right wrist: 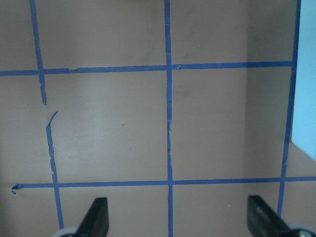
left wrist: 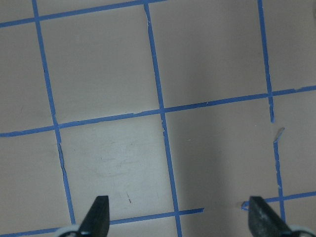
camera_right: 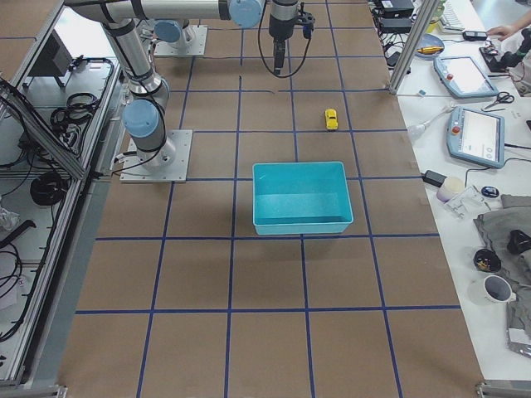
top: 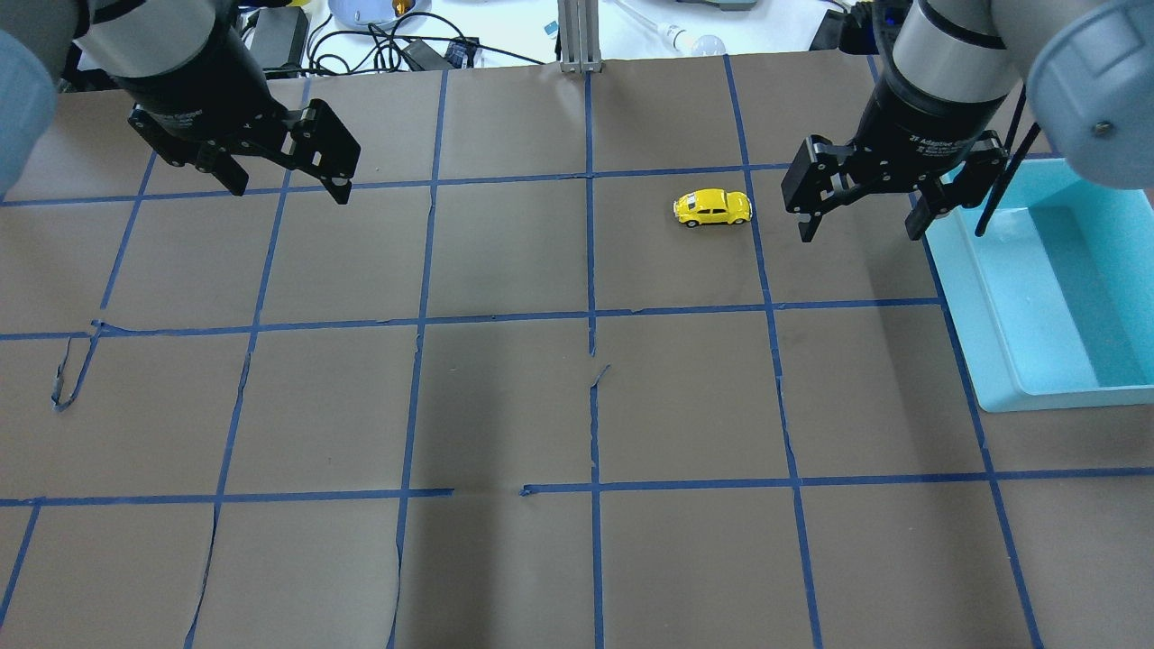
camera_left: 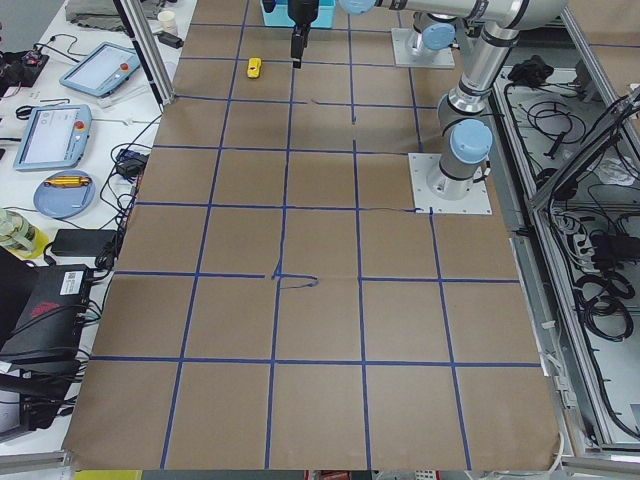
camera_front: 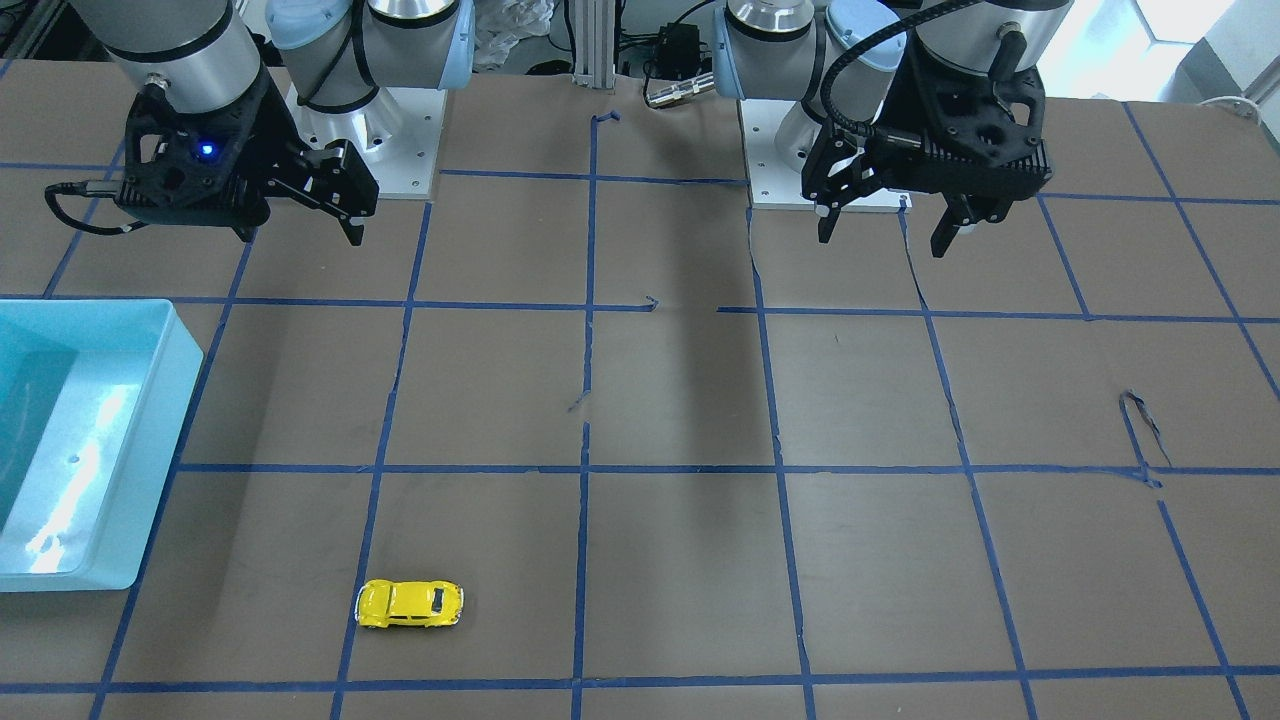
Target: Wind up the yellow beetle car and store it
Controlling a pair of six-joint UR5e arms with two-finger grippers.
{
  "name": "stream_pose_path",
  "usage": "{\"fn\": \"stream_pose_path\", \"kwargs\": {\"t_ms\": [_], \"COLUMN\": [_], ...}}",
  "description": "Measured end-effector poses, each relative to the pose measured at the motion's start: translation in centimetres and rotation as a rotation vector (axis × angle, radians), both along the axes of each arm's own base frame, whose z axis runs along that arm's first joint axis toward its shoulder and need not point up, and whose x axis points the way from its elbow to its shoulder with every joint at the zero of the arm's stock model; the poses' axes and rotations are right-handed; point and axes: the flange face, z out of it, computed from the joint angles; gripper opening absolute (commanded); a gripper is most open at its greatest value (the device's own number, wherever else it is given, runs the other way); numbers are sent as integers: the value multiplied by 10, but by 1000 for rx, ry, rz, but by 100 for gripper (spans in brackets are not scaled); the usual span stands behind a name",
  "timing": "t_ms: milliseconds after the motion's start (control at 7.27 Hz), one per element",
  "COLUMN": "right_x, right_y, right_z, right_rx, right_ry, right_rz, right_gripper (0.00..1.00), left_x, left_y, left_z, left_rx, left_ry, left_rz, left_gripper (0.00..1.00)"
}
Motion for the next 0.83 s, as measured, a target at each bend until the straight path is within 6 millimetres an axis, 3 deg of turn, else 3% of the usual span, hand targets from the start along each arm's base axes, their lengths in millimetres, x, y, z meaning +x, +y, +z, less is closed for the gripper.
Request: {"fn": "stream_pose_path", "kwargs": {"t_ms": [826], "right_x": [1], "right_y": [1], "right_z": [0], "right_rx": [1], "right_ry": [-5], "right_rz": [-2], "right_gripper": [100], "left_x": [6], "left_y": [-2], "left_z": [-2], "left_rx": [0], "left_ry": [0], "left_rz": [8], "left_gripper": [100]}}
